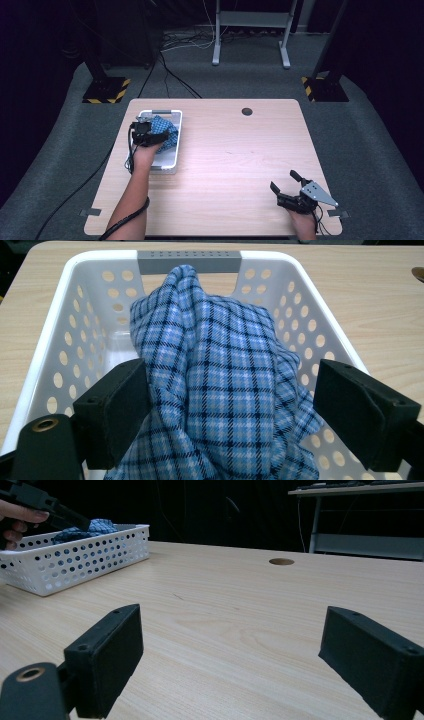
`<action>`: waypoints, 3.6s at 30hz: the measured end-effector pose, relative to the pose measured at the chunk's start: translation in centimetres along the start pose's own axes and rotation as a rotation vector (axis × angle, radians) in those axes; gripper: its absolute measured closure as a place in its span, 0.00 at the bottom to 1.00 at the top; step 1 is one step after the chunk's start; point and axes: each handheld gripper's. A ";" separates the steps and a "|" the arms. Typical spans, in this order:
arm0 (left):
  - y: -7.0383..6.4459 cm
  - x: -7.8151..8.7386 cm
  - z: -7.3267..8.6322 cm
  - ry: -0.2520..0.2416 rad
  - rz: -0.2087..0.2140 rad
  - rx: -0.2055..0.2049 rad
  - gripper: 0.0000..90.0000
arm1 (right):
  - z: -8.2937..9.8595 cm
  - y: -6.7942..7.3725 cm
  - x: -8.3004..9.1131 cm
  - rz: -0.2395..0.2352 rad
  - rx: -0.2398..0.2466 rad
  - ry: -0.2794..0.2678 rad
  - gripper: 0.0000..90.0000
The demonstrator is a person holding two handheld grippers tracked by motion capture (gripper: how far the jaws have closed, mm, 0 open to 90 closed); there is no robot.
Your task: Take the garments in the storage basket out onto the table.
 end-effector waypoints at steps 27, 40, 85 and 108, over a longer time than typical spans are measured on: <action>-0.2 -1.7 0.4 0.079 -0.038 -0.047 0.21 | 0.0 0.0 0.0 0.000 -0.002 -0.001 0.10; 0.2 -2.0 0.6 0.101 -0.046 -0.005 0.25 | 0.0 0.0 0.0 0.000 -0.005 -0.002 0.10; 0.0 -1.7 0.8 0.068 -0.076 -0.022 0.60 | 0.0 -0.1 0.1 -0.007 -0.014 -0.012 0.11; 0.0 -0.7 0.0 0.014 -0.074 -0.008 0.62 | 0.0 -0.2 0.1 -0.006 -0.019 -0.015 0.11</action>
Point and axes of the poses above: each handheld gripper's, and its own axes: x roughly backward along the jaws, z roughly out of its underside, y roughly to its left, and after that the axes turned 14 degrees about -y, right-handed
